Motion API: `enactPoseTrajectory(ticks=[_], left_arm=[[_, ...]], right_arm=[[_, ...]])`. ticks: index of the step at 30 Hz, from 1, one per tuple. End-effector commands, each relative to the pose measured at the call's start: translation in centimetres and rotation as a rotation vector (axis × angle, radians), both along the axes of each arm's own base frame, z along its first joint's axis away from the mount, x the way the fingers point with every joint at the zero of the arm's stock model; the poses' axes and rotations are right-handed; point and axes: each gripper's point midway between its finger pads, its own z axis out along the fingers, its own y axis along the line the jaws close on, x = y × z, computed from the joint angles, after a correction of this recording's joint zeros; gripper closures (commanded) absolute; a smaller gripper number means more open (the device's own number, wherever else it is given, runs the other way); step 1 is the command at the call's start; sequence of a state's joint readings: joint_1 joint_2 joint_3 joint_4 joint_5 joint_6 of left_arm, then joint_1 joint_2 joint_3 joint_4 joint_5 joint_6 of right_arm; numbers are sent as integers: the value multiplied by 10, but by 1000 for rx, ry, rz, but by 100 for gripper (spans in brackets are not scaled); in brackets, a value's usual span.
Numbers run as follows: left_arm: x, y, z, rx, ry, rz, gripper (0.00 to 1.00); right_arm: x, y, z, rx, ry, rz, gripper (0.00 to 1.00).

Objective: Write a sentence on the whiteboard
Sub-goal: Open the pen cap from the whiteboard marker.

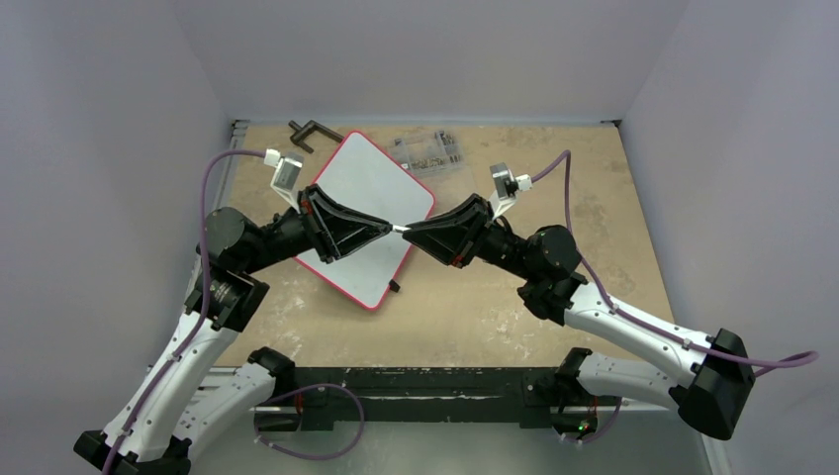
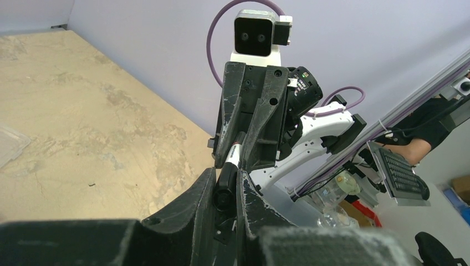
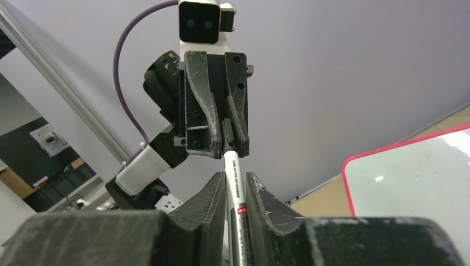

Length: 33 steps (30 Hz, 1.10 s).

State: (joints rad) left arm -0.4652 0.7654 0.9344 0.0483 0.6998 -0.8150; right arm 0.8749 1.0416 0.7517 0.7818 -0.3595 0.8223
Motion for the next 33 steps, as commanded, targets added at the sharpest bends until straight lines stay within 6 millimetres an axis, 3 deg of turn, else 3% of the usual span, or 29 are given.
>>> enactPoseTrajectory(ticks=[1, 2, 8, 33], left_arm=[[20, 2, -20, 53, 16, 77, 100], [20, 2, -22, 55, 19, 77, 100], [22, 2, -26, 53, 25, 85, 100], [34, 18, -3, -44, 113, 168, 100]], right_arm=[[-21, -13, 50, 132, -129, 41, 93], [-21, -12, 50, 131, -130, 43, 100], [-25, -14, 48, 144, -149, 56, 100], [-30, -42, 32, 96, -179, -61, 100]])
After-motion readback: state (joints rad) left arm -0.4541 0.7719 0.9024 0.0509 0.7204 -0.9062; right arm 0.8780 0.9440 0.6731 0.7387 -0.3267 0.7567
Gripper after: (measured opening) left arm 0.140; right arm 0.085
